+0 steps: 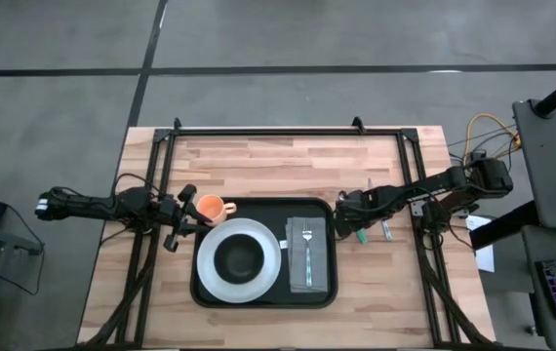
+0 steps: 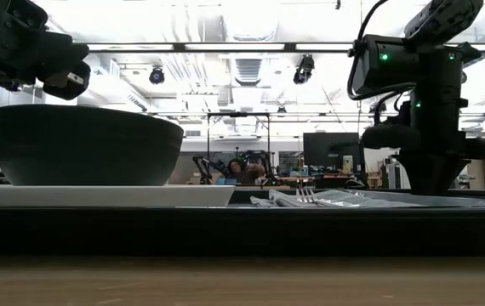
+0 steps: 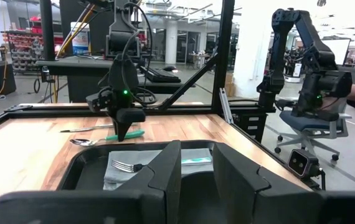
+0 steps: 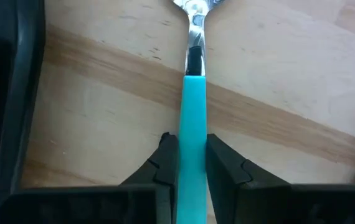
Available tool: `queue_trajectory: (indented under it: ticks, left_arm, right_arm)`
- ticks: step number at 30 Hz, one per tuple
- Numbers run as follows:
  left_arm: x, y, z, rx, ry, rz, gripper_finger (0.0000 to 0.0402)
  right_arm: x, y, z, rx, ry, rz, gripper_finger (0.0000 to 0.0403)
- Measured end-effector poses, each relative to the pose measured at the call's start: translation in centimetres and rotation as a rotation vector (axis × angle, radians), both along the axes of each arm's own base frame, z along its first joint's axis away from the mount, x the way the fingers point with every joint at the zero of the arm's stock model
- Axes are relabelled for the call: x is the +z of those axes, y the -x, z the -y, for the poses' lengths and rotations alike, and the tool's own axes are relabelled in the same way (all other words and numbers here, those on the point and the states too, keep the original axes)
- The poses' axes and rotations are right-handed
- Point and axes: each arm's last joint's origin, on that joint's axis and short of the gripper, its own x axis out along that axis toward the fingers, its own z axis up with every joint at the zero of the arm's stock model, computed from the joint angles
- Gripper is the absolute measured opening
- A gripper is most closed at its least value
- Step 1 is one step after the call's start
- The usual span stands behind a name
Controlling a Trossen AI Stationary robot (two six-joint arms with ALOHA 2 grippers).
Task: Set up tray
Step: Put the blue spoon to the left of the blue fork on top of the gray table napkin on the black tray
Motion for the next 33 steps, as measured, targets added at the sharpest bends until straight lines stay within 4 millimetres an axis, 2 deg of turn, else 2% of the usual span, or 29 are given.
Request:
queue_trajectory:
  ticks: [4, 10, 15, 21, 26, 33]
  left_arm:
    - [0.0, 0.0, 0.0, 0.000, 0.000, 0.000, 0.0075]
    - [0.0, 0.0, 0.0, 0.000, 0.000, 0.000, 0.0075]
    - [0.0, 0.0, 0.0, 0.000, 0.000, 0.000, 0.0075]
    - [0.0, 0.0, 0.0, 0.000, 0.000, 0.000, 0.0075]
    - [0.0, 0.0, 0.0, 0.000, 0.000, 0.000, 0.0075]
    - [0.0, 0.0, 0.0, 0.000, 0.000, 0.000, 0.0075]
  right_arm:
    - [0.5, -0.5, -0.1, -0.047, -0.006, 0.014, 0.0041]
    - [2.5, -2.3, -0.7, -0.080, 0.013, 0.094, 0.0041]
    - [4.3, -3.2, -2.0, -0.129, 0.021, 0.119, 0.0041]
    - [5.8, -4.3, -4.5, -0.169, 0.024, 0.168, 0.0041]
    - [5.4, -5.8, -6.4, -0.187, 0.032, 0.140, 0.0041]
    - [4.4, -9.1, -9.0, -0.185, 0.006, 0.118, 0.0041]
